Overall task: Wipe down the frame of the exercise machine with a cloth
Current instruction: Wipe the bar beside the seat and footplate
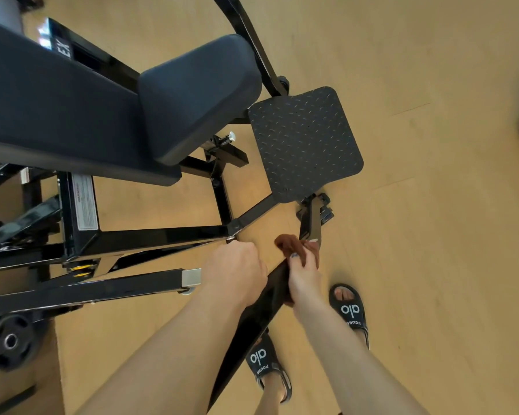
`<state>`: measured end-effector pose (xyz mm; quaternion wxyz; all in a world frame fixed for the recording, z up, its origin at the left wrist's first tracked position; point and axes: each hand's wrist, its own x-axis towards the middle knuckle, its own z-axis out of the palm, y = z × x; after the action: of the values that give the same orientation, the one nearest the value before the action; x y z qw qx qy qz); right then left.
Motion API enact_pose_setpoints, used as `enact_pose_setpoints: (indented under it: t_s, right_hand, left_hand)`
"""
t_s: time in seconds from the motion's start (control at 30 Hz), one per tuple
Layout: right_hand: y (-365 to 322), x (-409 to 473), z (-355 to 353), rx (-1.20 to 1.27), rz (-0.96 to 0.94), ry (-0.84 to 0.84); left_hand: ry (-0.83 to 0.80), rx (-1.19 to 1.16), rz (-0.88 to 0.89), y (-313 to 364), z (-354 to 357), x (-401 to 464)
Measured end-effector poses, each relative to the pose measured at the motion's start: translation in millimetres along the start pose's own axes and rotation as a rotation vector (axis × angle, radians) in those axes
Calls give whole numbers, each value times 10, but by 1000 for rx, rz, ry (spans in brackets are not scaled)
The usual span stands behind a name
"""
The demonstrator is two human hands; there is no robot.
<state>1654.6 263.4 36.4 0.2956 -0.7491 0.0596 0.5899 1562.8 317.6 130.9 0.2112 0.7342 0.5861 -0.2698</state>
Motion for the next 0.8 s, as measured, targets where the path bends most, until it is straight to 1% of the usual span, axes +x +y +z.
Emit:
enact_pose_setpoints:
  t_s: [0.1,0.17,0.23,0.37,0.43,0.53,0.7,0.8]
  right_hand:
    - [-85,368,-15,-33,13,37]
    - [-129,335,-13,-46,16,38]
    - [-89,67,-19,-57,-17,12]
    - [147,-694,-29,-141,-117,-126]
    - [153,-730,-60,-147,-139,-147]
    - [42,-246,-76,-184,-123,-112]
    - [-78,762,-99,-361,-89,-18]
    - [-153,1002,-84,-451,-83,14]
  left_hand:
    - [16,-14,15,-16,28,29]
    - [24,-20,16,-19,29,12]
    - [37,-28,4,-2,27,2]
    - [27,-27,-22,9,-8,-2]
    - [25,-22,-22,20,-14,-3]
    - [42,-14,-19,12,8,11]
    - [50,0,-10,-17,83,42]
    - [71,9,-19,-14,106,49]
